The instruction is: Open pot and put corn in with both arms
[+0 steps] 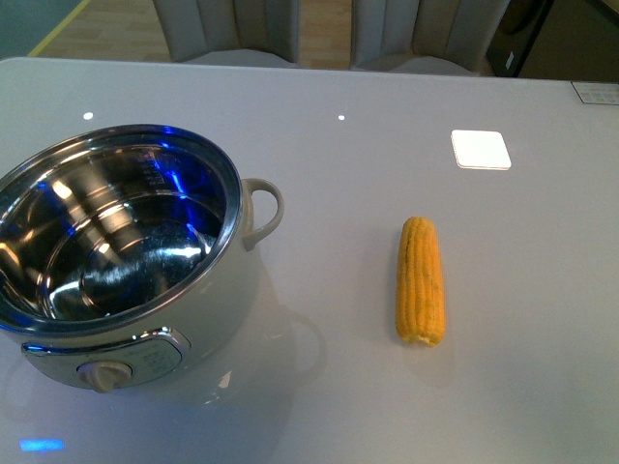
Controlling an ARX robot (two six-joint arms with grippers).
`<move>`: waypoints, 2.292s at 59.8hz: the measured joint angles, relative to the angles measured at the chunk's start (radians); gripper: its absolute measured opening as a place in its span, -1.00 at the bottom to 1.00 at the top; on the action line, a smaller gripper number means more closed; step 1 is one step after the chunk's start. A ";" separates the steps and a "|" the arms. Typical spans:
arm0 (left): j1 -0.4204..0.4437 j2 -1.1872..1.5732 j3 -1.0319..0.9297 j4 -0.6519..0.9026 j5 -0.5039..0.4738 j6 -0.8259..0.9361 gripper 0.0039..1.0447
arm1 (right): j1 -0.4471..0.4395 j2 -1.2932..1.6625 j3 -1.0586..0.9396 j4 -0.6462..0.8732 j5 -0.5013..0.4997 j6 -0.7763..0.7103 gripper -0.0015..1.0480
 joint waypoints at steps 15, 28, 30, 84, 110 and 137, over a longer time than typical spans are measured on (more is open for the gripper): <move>0.004 -0.009 -0.011 -0.010 0.015 -0.001 -0.23 | 0.000 0.000 0.000 0.000 0.000 0.000 0.83; 0.006 -0.042 -0.058 -0.015 0.033 -0.047 0.02 | 0.000 0.000 0.000 0.000 0.000 0.000 0.83; 0.005 -0.048 -0.067 -0.015 0.034 -0.061 0.12 | 0.000 0.000 0.000 0.000 0.000 0.000 0.83; -0.002 -0.707 -0.429 -0.089 0.056 -0.150 0.88 | 0.000 0.000 0.000 0.000 0.000 0.000 0.83; -0.208 -1.280 -0.679 -0.311 -0.079 -0.272 0.88 | 0.000 0.000 0.000 0.000 0.000 0.000 0.83; -0.370 -2.029 -1.004 -0.818 -0.155 -0.367 0.88 | 0.000 0.000 0.000 0.000 0.000 0.000 0.83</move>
